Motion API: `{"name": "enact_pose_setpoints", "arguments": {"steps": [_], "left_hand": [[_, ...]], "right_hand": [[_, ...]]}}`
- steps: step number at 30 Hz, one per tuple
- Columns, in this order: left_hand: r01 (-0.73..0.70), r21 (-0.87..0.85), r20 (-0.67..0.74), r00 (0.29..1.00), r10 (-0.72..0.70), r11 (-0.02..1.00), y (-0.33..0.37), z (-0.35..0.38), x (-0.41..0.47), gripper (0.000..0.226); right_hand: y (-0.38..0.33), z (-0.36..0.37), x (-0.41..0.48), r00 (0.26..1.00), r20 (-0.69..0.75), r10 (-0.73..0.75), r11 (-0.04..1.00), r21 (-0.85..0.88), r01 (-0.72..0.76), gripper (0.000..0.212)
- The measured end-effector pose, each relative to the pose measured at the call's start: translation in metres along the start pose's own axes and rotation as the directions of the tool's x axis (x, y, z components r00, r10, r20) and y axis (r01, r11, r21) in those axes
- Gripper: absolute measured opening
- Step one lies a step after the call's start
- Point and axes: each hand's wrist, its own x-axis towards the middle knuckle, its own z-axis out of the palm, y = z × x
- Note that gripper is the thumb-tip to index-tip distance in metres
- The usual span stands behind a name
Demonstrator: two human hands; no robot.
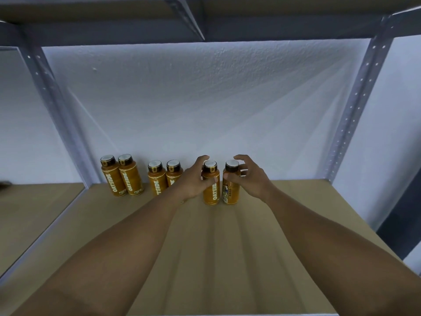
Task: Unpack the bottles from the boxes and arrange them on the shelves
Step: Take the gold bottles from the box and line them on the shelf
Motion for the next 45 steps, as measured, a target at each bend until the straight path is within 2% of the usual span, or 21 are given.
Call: {"name": "enact_pose_setpoints", "arguments": {"steps": [5,11,14,30,38,45], "left_hand": [[-0.020,0.112,-0.006,1.000,0.021,0.993,0.014,-0.018,0.007,0.062],[-0.017,0.265,0.038,0.999,0.007,0.964,0.025,-0.029,0.015,0.050],[-0.025,0.270,0.043,0.999,0.013,0.962,0.026,-0.028,0.017,0.049],[-0.029,0.224,0.051,0.999,0.018,0.974,0.019,-0.024,0.018,0.044],[-0.018,0.215,0.043,0.999,0.009,0.976,0.016,-0.022,0.015,0.045],[-0.021,0.188,0.042,0.999,0.014,0.982,0.012,-0.021,0.017,0.046]], "right_hand": [[-0.015,-0.021,0.012,0.998,0.046,-0.040,0.992,-0.120,0.046,0.044],[-0.030,-0.029,0.026,0.961,0.268,-0.063,0.886,-0.428,0.177,0.042],[-0.031,-0.029,0.028,0.952,0.303,-0.050,0.855,-0.479,0.197,0.044],[-0.026,-0.026,0.030,0.962,0.249,-0.110,0.821,-0.522,0.230,0.041],[-0.021,-0.010,0.028,0.995,0.044,-0.091,0.843,-0.528,0.100,0.048],[-0.019,-0.009,0.025,0.997,0.040,-0.061,0.872,-0.485,0.073,0.051]]}}
